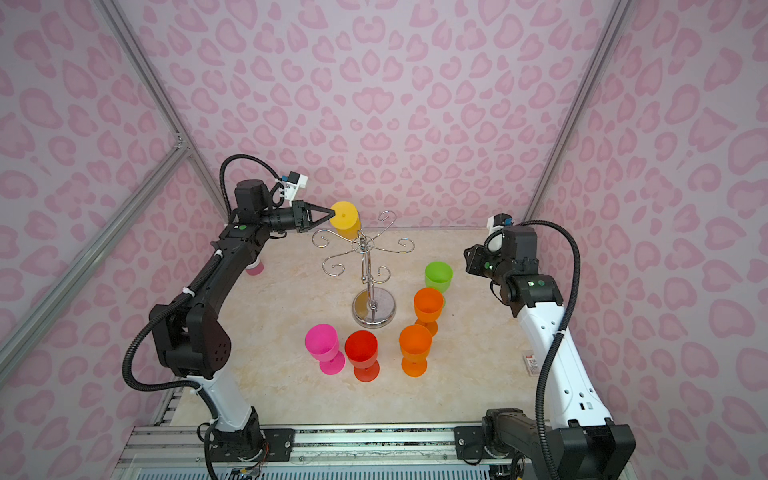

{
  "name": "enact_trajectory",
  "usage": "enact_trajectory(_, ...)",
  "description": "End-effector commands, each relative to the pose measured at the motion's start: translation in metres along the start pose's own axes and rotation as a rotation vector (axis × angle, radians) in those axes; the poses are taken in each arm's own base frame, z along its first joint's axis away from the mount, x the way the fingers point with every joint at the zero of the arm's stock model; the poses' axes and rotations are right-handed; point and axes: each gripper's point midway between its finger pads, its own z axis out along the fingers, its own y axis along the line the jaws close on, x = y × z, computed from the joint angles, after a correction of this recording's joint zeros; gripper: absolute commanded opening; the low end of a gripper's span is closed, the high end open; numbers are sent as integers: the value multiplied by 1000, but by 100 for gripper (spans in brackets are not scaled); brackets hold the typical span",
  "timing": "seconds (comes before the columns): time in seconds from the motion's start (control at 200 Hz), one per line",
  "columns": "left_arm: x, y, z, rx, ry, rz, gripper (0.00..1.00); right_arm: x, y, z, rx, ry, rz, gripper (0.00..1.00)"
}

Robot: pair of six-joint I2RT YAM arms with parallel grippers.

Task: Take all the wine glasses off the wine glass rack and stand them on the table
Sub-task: 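Slide the yellow glass off the rack arm with the left gripper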

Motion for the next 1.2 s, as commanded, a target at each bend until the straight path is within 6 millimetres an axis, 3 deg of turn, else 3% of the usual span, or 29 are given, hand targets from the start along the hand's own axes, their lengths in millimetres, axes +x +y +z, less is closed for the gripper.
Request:
enact_trajectory(0.0,-10,-19,-4,27,-17,51,2,-1,1,1,-11,-11,1,26)
enact_trajectory(0.525,-20,-26,10,55,-13,54,2,-1,0,-1,-11,-15,0,26)
enact_trajectory(1.195,4,-37,8,82,38,47,2,-1,0,-1,-17,-14,6,26)
